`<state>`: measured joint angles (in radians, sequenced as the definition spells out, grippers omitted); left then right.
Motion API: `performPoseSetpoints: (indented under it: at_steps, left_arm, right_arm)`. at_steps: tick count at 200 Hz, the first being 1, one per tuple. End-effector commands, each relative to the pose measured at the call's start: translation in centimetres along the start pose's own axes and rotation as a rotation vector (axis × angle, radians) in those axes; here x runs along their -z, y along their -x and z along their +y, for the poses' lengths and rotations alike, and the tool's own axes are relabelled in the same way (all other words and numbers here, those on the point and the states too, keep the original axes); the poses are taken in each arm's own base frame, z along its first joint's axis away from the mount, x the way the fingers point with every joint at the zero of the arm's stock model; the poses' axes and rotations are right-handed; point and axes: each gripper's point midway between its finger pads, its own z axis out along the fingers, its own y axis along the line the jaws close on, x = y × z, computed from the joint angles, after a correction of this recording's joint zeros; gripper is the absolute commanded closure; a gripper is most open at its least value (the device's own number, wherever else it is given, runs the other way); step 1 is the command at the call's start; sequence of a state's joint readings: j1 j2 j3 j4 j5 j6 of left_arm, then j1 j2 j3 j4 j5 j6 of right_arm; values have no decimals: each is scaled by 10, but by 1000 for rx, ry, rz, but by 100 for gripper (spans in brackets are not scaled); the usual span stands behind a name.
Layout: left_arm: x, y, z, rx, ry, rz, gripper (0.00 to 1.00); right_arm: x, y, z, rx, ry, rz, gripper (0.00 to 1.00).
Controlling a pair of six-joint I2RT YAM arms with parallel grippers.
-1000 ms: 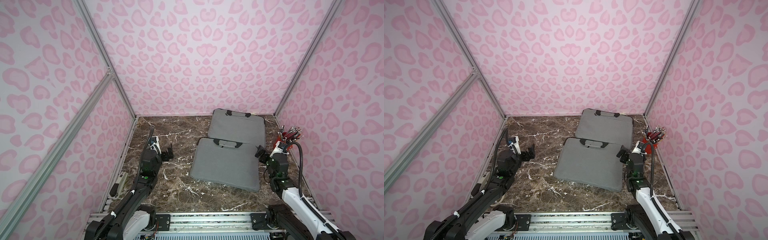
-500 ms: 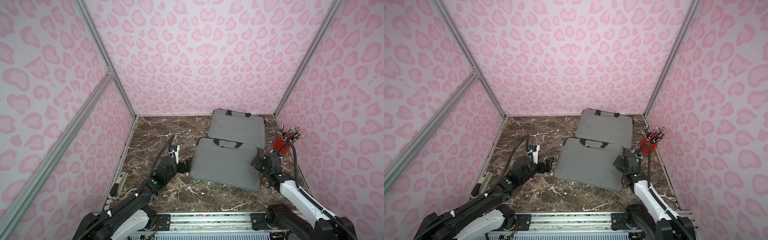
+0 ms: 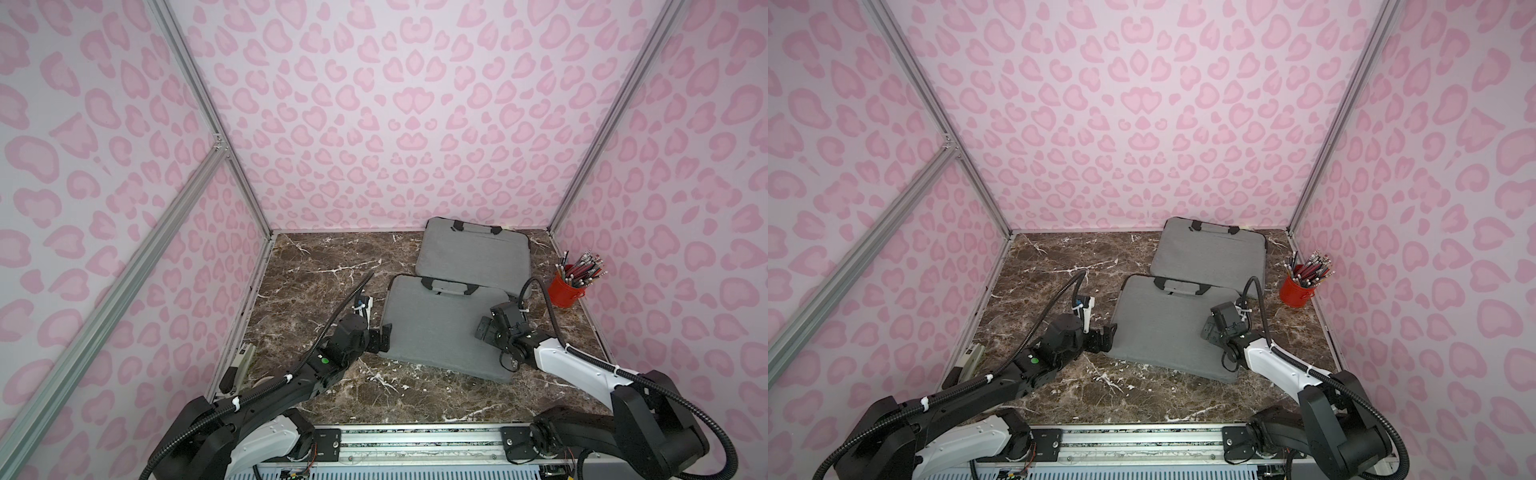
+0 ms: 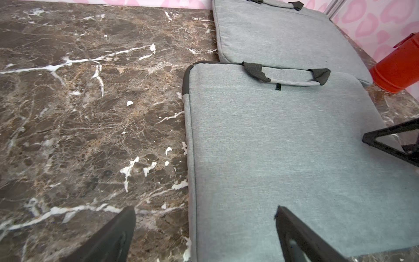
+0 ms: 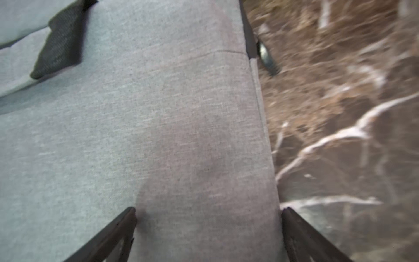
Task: Open the zippered laptop bag and take out the laptop
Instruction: Adjust the zippered laptop bag at the center of the board.
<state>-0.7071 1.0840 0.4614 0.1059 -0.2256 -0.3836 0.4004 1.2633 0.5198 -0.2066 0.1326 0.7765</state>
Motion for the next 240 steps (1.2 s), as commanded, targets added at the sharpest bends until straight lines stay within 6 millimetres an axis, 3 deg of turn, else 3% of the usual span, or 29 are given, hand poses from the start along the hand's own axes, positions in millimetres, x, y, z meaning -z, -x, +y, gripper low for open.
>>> performPoseSetpoints:
  at_steps: [1,35,62,91,116,137,152,174,199,240]
  left_arm:
    - [3,-2,12,2,64,-1,1]
    - [8,-6,19,-3,94,16,2]
    - [9,-20,32,17,164,78,25]
    - [14,-49,34,53,153,180,45]
    - [32,-71,32,82,146,248,54]
    - [51,-86,47,126,221,314,73]
    - [56,-93,46,146,218,346,75]
    - [51,-103,43,165,198,374,81]
    - [41,-115,49,163,251,406,97]
    - [25,-112,53,138,300,396,99]
  right_arm:
    - [-2,-25,21,-24,92,101,1]
    - [-1,-41,44,0,127,143,0]
    - [4,-49,62,-6,169,154,1]
    - [6,-55,72,-6,193,162,1]
    - [5,-60,77,12,191,174,1]
    - [5,-63,84,30,194,180,1]
    - [5,-64,89,41,197,181,1]
    - [6,-68,96,58,205,188,1]
    - [6,-72,96,65,207,198,1]
    - [12,-77,107,112,265,202,1]
